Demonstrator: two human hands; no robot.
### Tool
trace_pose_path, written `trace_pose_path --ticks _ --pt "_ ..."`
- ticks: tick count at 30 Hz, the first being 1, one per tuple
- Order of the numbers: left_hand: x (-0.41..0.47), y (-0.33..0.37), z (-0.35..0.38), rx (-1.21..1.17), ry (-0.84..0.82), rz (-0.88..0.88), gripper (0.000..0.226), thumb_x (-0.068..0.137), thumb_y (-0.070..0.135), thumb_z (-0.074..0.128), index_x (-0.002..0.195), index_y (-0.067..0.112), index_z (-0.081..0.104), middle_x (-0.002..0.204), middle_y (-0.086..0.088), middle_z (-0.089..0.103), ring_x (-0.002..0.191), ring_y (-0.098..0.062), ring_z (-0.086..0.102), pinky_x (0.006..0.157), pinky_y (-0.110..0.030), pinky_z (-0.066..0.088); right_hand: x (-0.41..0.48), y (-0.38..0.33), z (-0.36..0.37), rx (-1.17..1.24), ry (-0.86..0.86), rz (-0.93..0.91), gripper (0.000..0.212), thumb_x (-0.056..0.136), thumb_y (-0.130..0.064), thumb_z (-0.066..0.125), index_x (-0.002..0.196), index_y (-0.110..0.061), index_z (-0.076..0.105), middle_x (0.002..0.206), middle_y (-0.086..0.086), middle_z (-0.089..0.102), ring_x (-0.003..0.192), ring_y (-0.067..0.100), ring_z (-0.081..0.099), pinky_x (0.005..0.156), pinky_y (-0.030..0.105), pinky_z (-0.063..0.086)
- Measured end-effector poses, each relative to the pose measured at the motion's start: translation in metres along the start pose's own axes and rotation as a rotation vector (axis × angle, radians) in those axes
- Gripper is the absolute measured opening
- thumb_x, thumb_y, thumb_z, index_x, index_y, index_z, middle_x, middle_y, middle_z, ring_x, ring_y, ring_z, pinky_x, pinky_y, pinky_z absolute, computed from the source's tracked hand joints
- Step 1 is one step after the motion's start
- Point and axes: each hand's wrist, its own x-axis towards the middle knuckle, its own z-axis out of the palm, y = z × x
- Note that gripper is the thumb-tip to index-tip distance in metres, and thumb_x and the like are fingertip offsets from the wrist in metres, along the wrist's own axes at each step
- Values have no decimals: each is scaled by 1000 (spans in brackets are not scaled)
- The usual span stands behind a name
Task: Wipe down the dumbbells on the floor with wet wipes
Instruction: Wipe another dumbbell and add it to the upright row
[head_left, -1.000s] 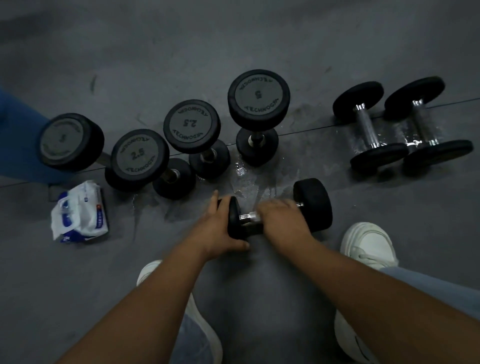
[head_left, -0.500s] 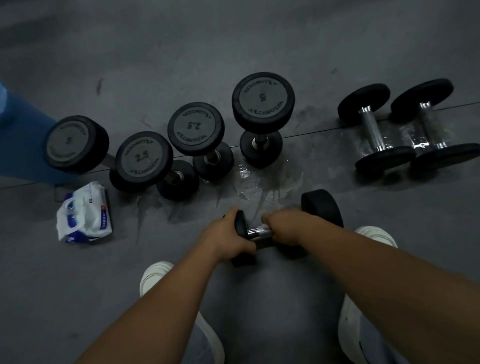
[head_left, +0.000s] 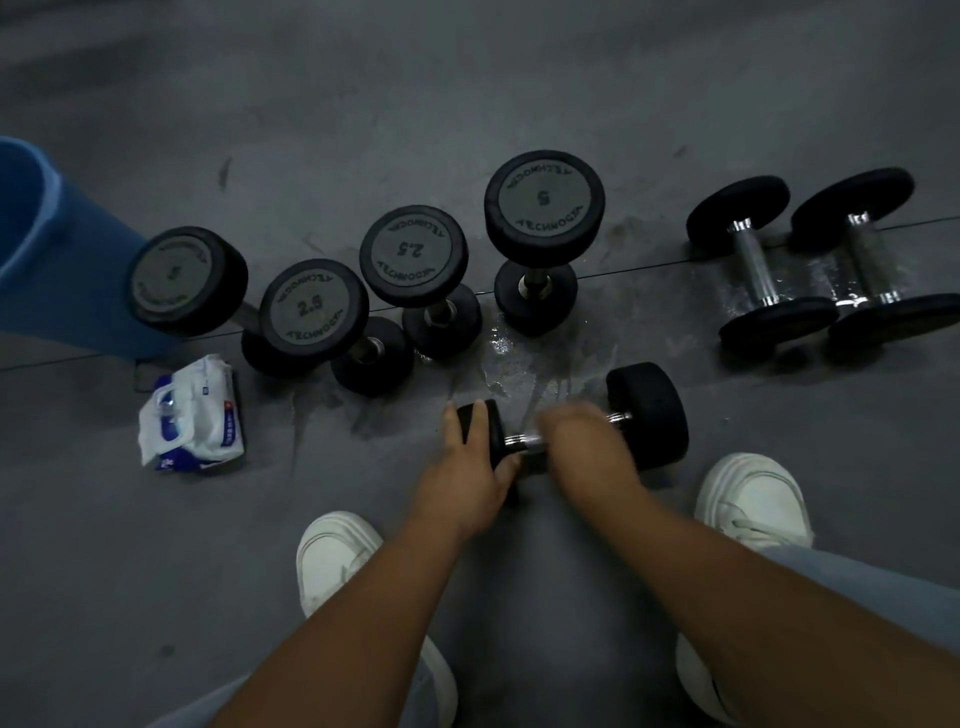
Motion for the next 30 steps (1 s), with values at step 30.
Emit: trace_pose_path --ticks 30 --pt "44 -21 -1 -4 -20 24 138 46 34 91 152 35 1 156 5 0 129 -32 48 102 -42 48 5 12 9 -23 63 77 25 91 -16 50 113 -11 61 110 10 46 100 28 49 76 35 49"
